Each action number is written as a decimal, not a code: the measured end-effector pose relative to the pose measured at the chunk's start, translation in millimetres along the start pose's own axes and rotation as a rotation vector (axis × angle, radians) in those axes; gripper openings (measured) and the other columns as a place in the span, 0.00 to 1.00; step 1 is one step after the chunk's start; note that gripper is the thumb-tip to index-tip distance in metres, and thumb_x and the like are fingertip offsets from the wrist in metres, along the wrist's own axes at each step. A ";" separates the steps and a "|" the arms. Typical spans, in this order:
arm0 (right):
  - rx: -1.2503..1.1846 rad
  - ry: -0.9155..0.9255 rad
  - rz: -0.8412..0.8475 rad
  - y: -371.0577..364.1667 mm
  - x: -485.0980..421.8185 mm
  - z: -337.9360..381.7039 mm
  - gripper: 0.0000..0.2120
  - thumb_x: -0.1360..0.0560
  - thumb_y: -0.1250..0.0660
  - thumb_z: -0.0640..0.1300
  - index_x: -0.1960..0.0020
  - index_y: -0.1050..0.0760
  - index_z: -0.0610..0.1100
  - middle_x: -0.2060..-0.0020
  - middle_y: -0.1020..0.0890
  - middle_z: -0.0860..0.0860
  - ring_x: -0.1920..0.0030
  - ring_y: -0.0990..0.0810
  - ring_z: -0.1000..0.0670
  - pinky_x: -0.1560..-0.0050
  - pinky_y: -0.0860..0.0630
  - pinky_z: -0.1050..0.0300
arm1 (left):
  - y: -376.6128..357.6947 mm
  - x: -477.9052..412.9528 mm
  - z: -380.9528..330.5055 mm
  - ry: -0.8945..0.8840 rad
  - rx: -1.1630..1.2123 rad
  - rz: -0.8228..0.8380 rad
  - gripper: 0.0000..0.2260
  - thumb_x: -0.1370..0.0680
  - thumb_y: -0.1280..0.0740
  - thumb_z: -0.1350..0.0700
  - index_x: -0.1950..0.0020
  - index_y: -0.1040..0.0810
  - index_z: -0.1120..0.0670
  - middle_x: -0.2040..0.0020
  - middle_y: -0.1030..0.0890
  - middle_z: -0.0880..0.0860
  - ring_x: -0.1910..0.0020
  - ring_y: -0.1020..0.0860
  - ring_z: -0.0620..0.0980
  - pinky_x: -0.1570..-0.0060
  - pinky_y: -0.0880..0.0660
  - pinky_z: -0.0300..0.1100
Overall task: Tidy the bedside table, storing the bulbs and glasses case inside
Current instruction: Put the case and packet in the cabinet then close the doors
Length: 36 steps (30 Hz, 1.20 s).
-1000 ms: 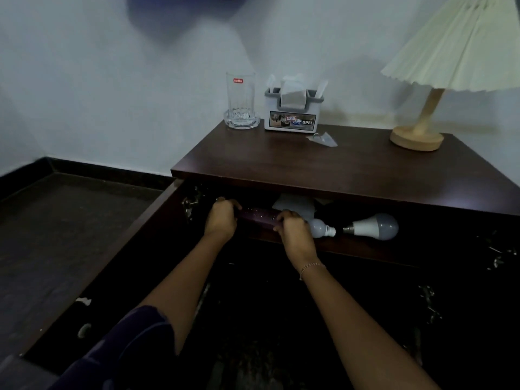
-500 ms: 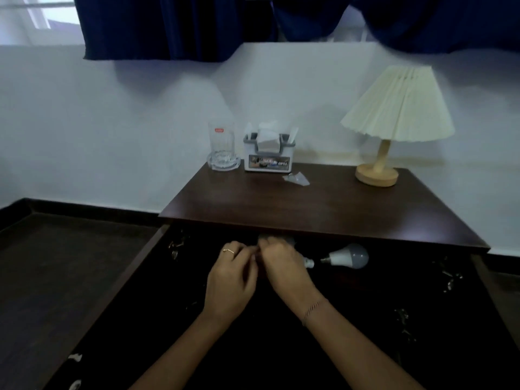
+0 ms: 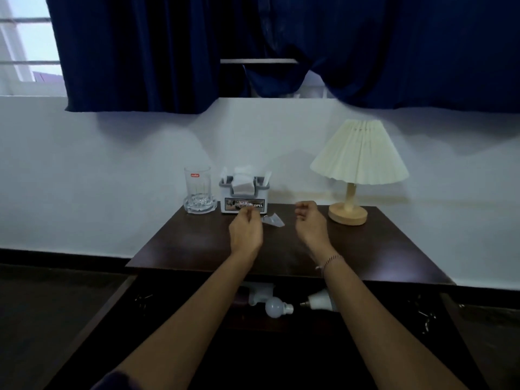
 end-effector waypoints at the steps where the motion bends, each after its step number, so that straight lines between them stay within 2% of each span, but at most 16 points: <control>1: -0.016 -0.087 0.036 -1.9 -9.1 -7.5 0.18 0.26 0.45 0.28 0.38 0.33 0.39 0.42 0.24 0.43 0.45 0.26 0.49 0.55 0.30 0.63 | -5.5 -8.9 5.5 0.100 0.042 0.045 0.14 0.21 0.45 0.53 0.46 0.24 0.57 0.42 0.22 0.61 0.45 0.25 0.59 0.49 0.30 0.47; 4: -0.010 -0.233 0.132 -8.3 -24.0 -23.6 0.18 0.25 0.46 0.30 0.35 0.38 0.40 0.39 0.27 0.40 0.49 0.28 0.49 0.57 0.31 0.59 | -18.2 -30.3 17.3 0.292 0.165 0.147 0.22 0.20 0.49 0.50 0.32 0.33 0.62 0.32 0.30 0.65 0.33 0.32 0.64 0.34 0.34 0.56; 6: 0.022 -0.268 0.189 -14.4 -27.5 -28.5 0.18 0.23 0.46 0.32 0.35 0.40 0.41 0.37 0.29 0.39 0.42 0.28 0.45 0.49 0.29 0.54 | -24.8 -40.5 21.6 0.334 0.190 0.174 0.24 0.19 0.51 0.48 0.28 0.39 0.60 0.30 0.32 0.64 0.32 0.33 0.62 0.32 0.34 0.53; 8: 0.047 -0.278 0.223 -21.0 -30.2 -29.8 0.17 0.23 0.47 0.33 0.36 0.40 0.42 0.35 0.32 0.38 0.36 0.31 0.41 0.37 0.31 0.49 | -28.6 -44.0 24.4 0.357 0.220 0.202 0.24 0.19 0.52 0.47 0.27 0.43 0.59 0.31 0.31 0.63 0.38 0.28 0.57 0.42 0.29 0.46; 10: 0.063 -0.295 0.264 -26.7 -30.0 -27.3 0.17 0.23 0.47 0.34 0.36 0.40 0.43 0.34 0.34 0.37 0.34 0.34 0.40 0.33 0.34 0.47 | -32.6 -44.6 23.8 0.367 0.255 0.263 0.24 0.19 0.53 0.47 0.26 0.45 0.57 0.32 0.30 0.62 0.53 0.25 0.50 0.59 0.29 0.40; 11: 0.073 -0.298 0.280 -28.8 -29.9 -25.8 0.17 0.23 0.47 0.34 0.36 0.40 0.43 0.33 0.34 0.37 0.33 0.35 0.40 0.32 0.35 0.47 | -34.4 -45.3 23.5 0.368 0.251 0.283 0.24 0.19 0.53 0.47 0.25 0.46 0.56 0.33 0.29 0.62 0.57 0.27 0.48 0.64 0.31 0.38; 12: 0.086 -0.299 0.290 -30.7 -30.5 -25.0 0.17 0.23 0.47 0.34 0.35 0.40 0.43 0.32 0.35 0.38 0.32 0.36 0.40 0.32 0.36 0.48 | -35.9 -46.5 23.4 0.371 0.245 0.291 0.24 0.19 0.53 0.47 0.25 0.46 0.56 0.33 0.29 0.62 0.58 0.28 0.48 0.66 0.32 0.38; 16: 0.103 -0.306 0.274 -34.6 -33.4 -27.9 0.19 0.22 0.47 0.36 0.32 0.40 0.42 0.30 0.37 0.38 0.29 0.39 0.40 0.32 0.38 0.50 | -37.1 -48.5 26.1 0.377 0.202 0.288 0.24 0.19 0.53 0.46 0.26 0.45 0.58 0.34 0.29 0.61 0.50 0.29 0.52 0.63 0.32 0.40; 20: 0.084 -0.283 0.254 -34.9 -37.0 -24.0 0.18 0.21 0.47 0.38 0.32 0.38 0.41 0.31 0.35 0.39 0.29 0.41 0.41 0.32 0.38 0.51 | -35.5 -54.8 24.0 0.353 0.132 0.279 0.24 0.20 0.52 0.45 0.29 0.41 0.59 0.46 0.28 0.58 0.60 0.31 0.48 0.63 0.34 0.39; 24: 0.031 -0.274 0.219 -34.3 -39.2 -19.9 0.16 0.21 0.44 0.39 0.33 0.35 0.42 0.32 0.33 0.40 0.30 0.37 0.41 0.32 0.37 0.51 | -34.6 -53.6 17.2 0.324 0.100 0.319 0.24 0.20 0.51 0.44 0.29 0.41 0.58 0.51 0.27 0.56 0.62 0.32 0.46 0.65 0.35 0.39; 27: 0.021 -0.310 0.222 -36.8 -33.1 -30.2 0.16 0.22 0.43 0.37 0.34 0.33 0.40 0.33 0.31 0.41 0.31 0.36 0.41 0.30 0.36 0.48 | -34.5 -42.5 22.8 0.352 0.081 0.337 0.24 0.20 0.50 0.45 0.29 0.41 0.57 0.49 0.27 0.56 0.60 0.30 0.47 0.64 0.34 0.39; 29: -0.011 -0.313 0.172 -36.4 -30.7 -33.6 0.16 0.23 0.42 0.36 0.35 0.32 0.40 0.34 0.29 0.40 0.32 0.33 0.42 0.32 0.34 0.48 | -33.6 -40.5 25.4 0.354 0.116 0.326 0.23 0.20 0.50 0.46 0.29 0.41 0.57 0.46 0.26 0.59 0.55 0.30 0.50 0.59 0.34 0.41; 31: -0.046 -0.311 0.115 -33.5 -32.2 -36.5 0.15 0.24 0.40 0.36 0.37 0.30 0.40 0.35 0.27 0.41 0.35 0.29 0.43 0.36 0.30 0.52 | -34.0 -37.6 20.1 0.351 0.157 0.324 0.22 0.20 0.49 0.47 0.29 0.40 0.55 0.44 0.26 0.58 0.53 0.30 0.51 0.56 0.34 0.43; 34: -0.081 -0.301 0.006 -23.6 -26.3 -41.3 0.13 0.25 0.36 0.39 0.40 0.27 0.43 0.40 0.22 0.44 0.41 0.24 0.45 0.46 0.28 0.56 | -31.7 -25.0 13.0 0.359 0.200 0.332 0.21 0.20 0.49 0.47 0.29 0.39 0.53 0.42 0.24 0.56 0.56 0.31 0.49 0.58 0.35 0.42; 36: -0.135 -0.296 -0.056 -12.0 -15.5 -44.6 0.12 0.26 0.34 0.38 0.43 0.25 0.42 0.44 0.20 0.44 0.44 0.22 0.45 0.45 0.24 0.54 | -29.3 -10.8 8.5 0.353 0.204 0.360 0.20 0.20 0.49 0.46 0.30 0.38 0.51 0.37 0.25 0.56 0.51 0.30 0.50 0.56 0.36 0.43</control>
Point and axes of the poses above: each hand's wrist, its own x-axis away from the middle knuckle, its own y-axis out of the back of the hand, z = x × y, the point moved 3 cm from there along -x, towards the middle knuckle
